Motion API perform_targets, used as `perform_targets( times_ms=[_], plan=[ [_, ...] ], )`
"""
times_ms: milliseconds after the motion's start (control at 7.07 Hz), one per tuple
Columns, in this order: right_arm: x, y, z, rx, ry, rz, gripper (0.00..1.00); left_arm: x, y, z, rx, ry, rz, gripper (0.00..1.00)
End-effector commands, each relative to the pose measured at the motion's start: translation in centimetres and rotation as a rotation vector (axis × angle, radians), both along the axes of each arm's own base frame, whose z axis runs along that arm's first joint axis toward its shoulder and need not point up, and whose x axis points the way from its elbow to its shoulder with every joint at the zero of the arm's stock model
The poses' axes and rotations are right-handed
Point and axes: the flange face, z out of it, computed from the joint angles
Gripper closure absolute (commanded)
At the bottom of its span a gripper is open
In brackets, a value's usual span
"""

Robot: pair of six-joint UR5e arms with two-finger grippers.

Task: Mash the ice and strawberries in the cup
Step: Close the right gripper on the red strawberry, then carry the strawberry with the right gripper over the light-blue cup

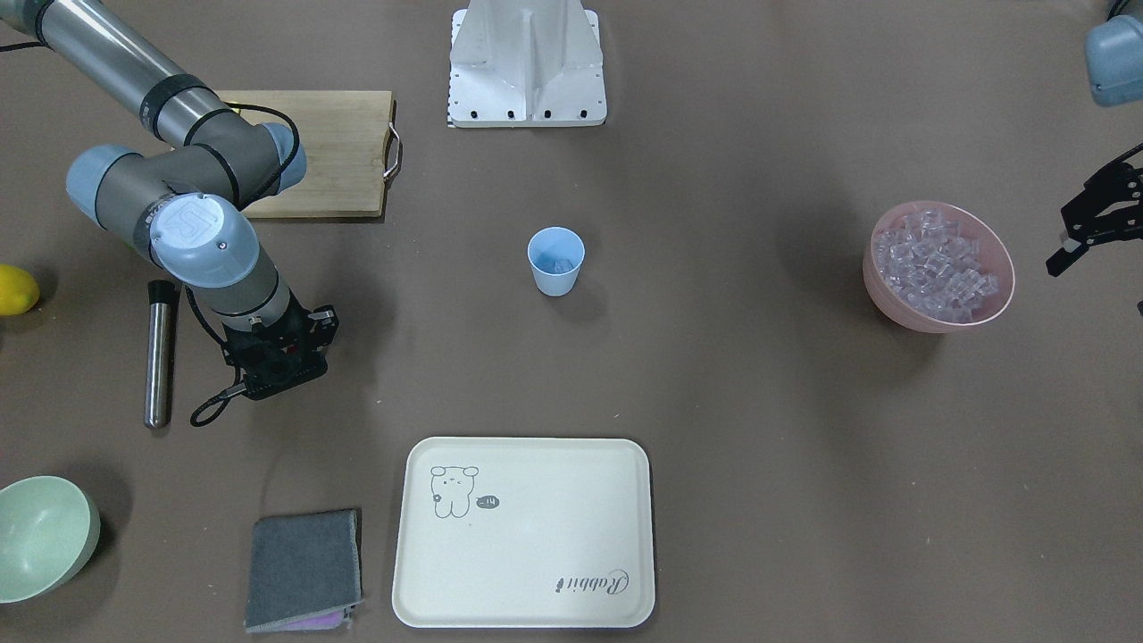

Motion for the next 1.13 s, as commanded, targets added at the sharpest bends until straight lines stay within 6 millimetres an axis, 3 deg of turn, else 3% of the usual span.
perform_targets(
  times_ms=[0, 283, 566, 707, 990],
  plan=[
    [2.7, -1.2, -2.6, 0.03, -0.038, 0.037, 1.0, 0.1, 0.0, 0.0, 0.0, 0.001, 0.002, 0.03],
    [6.8, -0.7, -8.8, 0.09, -0.101, 0.077, 1.0, -0.1, 0.2, 0.4, -0.007, -0.001, 0.0, 0.03],
    [7.1, -0.3, -12.0, 0.13, -0.133, 0.078, 1.0, -0.1, 0.3, 1.1, -0.022, -0.002, 0.0, 0.03],
    [7.0, -0.3, -15.5, 0.171, -0.175, 0.076, 1.0, -0.2, 0.3, 1.1, -0.024, -0.002, -0.003, 0.03],
    [4.8, 1.4, -19.6, 0.235, -0.243, 0.035, 1.0, -0.3, 0.3, 1.0, -0.028, 0.001, -0.011, 0.03]
  ],
)
